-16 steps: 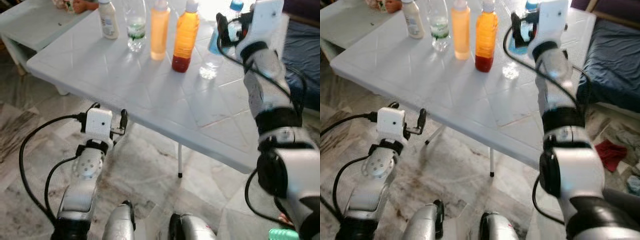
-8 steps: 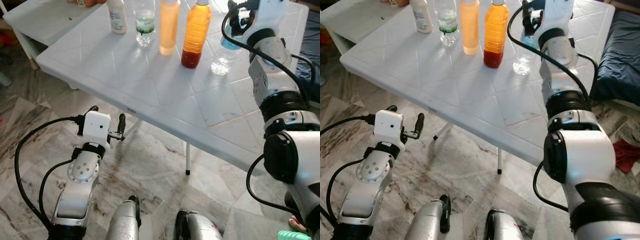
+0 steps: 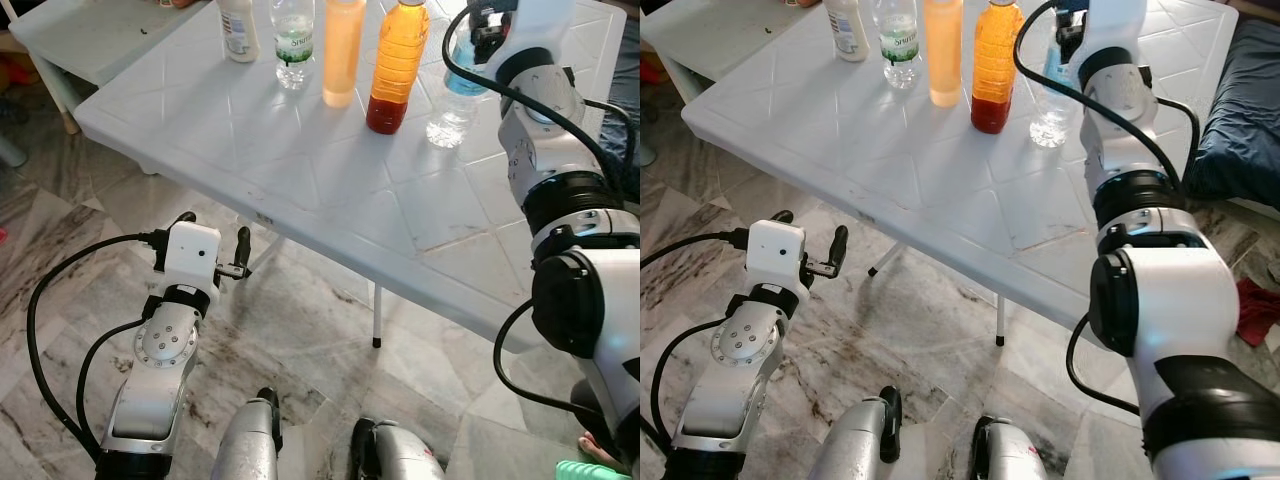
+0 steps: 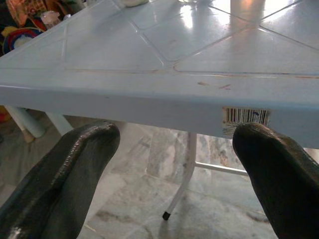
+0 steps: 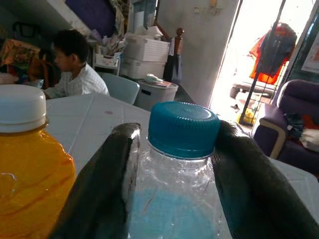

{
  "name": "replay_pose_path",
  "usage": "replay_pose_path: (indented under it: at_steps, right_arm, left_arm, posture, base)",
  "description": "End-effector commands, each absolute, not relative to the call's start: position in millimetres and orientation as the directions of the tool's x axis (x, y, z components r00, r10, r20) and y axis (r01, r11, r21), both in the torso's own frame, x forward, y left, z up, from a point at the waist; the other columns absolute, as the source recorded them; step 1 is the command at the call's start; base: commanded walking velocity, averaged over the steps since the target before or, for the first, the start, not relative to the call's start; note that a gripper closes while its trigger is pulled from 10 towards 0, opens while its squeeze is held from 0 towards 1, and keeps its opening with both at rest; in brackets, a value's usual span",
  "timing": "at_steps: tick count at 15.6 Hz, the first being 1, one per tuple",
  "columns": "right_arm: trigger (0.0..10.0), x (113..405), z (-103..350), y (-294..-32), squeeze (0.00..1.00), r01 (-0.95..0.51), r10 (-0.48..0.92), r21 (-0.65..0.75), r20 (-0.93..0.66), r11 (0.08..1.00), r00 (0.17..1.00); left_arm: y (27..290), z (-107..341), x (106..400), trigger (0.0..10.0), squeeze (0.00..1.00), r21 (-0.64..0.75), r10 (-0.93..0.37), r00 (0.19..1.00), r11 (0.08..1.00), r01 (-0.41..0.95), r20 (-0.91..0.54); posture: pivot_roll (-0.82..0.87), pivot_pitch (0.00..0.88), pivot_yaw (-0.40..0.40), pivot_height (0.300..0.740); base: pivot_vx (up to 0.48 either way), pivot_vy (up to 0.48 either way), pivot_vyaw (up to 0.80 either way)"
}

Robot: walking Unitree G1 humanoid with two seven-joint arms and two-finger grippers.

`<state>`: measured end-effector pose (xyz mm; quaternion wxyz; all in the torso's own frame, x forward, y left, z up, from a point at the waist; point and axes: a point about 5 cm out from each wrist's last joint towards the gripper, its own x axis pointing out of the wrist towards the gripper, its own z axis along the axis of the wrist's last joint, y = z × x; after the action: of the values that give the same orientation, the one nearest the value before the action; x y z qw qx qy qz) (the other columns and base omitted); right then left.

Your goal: Restocking fridge

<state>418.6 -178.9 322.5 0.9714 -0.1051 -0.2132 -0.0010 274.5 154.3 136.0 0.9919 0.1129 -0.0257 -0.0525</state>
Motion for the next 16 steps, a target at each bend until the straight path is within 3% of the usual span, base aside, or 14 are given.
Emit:
replay_pose_path:
  at_steps: [1,13,14,15,16]
  right_arm:
    - [0.0,418,334,-179,0.0,0.069,0.037,-0.222,0.44,0.973,0.897]
    - [0.0,397,296,-150,0.0,0.068,0.067,-0.261,0.476,0.963,0.877]
    - [4.1,393,293,-146,0.0,0.045,0.074,-0.234,0.475,0.971,0.877]
    - [10.0,388,292,-140,0.0,0.016,0.101,-0.234,0.479,0.972,0.872]
    - [10.0,383,293,-136,0.0,-0.014,0.134,-0.242,0.488,0.97,0.862]
  left_arm:
    - [154,135,272,10.0,0.0,0.229,-0.115,0.993,0.968,0.106,0.028]
    - [146,122,282,10.0,0.0,0.199,-0.112,0.994,0.974,0.109,0.006]
    - [143,120,283,10.0,0.0,0.194,-0.112,0.994,0.975,0.109,0.003]
    - [141,120,284,10.0,0.0,0.181,-0.114,0.994,0.977,0.111,0.005]
    - [140,120,285,10.0,0.0,0.186,-0.114,0.993,0.976,0.11,0.01]
  posture:
    - [0.28,0.242,0.028,0.74]
    - [0.18,0.176,-0.023,0.74]
    - [0.17,0.162,-0.023,0.74]
    - [0.17,0.155,-0.022,0.74]
    - [0.16,0.145,-0.022,0.74]
  base:
    - [0.0,0.0,0.0]
    - [0.0,0.0,0.0]
    - [0.0,0.0,0.0]
    - [0.0,0.0,0.0]
    - [0.0,0.0,0.0]
